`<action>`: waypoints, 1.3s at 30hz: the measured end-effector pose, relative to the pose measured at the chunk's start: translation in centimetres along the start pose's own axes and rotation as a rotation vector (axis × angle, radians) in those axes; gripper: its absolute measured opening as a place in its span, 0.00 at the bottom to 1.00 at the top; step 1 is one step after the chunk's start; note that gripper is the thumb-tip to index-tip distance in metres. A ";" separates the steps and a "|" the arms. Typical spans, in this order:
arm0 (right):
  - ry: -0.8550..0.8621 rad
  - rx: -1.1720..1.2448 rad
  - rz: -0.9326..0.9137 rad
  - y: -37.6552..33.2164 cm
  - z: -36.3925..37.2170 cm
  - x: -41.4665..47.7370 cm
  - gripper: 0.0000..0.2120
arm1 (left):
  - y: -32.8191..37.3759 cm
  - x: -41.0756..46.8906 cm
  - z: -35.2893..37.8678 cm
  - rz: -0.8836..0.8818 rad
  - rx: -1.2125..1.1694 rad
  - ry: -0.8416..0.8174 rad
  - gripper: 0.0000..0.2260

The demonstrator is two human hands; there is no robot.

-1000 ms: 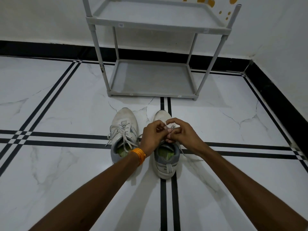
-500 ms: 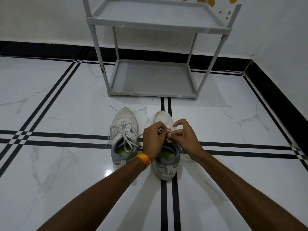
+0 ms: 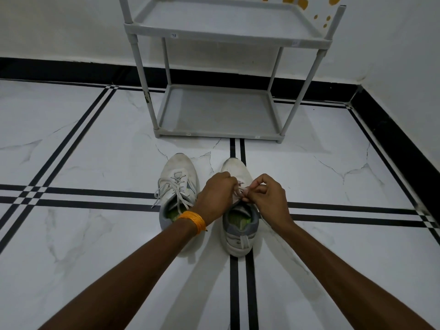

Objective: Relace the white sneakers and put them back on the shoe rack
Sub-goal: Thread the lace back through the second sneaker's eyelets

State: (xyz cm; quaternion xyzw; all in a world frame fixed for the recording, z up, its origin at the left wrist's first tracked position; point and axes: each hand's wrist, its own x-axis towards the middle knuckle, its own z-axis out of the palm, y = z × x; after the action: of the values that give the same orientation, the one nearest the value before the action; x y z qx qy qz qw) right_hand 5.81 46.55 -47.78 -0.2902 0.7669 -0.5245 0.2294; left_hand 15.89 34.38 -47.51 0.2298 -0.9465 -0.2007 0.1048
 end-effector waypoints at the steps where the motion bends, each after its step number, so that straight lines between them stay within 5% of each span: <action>1: 0.025 0.008 -0.008 0.3 0.1 -0.2 0.07 | 0.2 0.0 -0.2 -0.087 -0.106 -0.008 0.06; 5: 0.010 0.107 0.017 0.5 0.5 -0.4 0.04 | 0.5 0.8 -1.5 -0.580 -0.906 -0.319 0.08; 9: -0.092 0.132 0.024 0.4 0.1 0.0 0.03 | -0.1 1.1 -1.2 -0.818 -1.231 -0.424 0.07; 14: -0.076 -0.437 -0.283 -0.8 -1.3 0.3 0.13 | 0.4 1.5 -1.2 -0.766 -1.157 -0.331 0.09; 18: -0.113 -0.773 -0.354 -2.7 -1.2 1.1 0.08 | 0.7 1.4 -1.2 -0.725 -1.089 -0.302 0.09; 23: -0.312 -0.820 -0.342 -3.2 -2.5 2.1 0.09 | 0.4 1.3 -1.2 -0.723 -1.096 -0.274 0.10; 30: -0.335 -0.657 -0.373 -1.7 -4.2 1.8 0.14 | -0.6 0.9 -1.9 -0.797 -1.250 -0.181 0.07; 33: -0.310 -0.642 -0.357 -0.1 -5.6 1.6 0.15 | -2.1 0.1 -1.7 -0.732 -1.040 -0.045 0.06; 36: -0.332 -0.686 -0.340 2.4 -6.5 0.7 0.14 | -2.7 -0.9 -1.5 -0.481 -0.644 0.014 0.02; 39: -0.334 -0.765 -0.330 4.0 -6.7 0.2 0.13 | -2.8 -1.3 -1.3 -0.387 -0.584 -0.010 0.03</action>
State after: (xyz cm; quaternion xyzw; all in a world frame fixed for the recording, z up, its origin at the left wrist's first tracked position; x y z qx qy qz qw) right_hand 0.43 52.02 -49.23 -0.5534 0.8015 -0.1786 0.1393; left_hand 18.55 32.30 -47.70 0.3643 -0.7886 -0.4802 0.1217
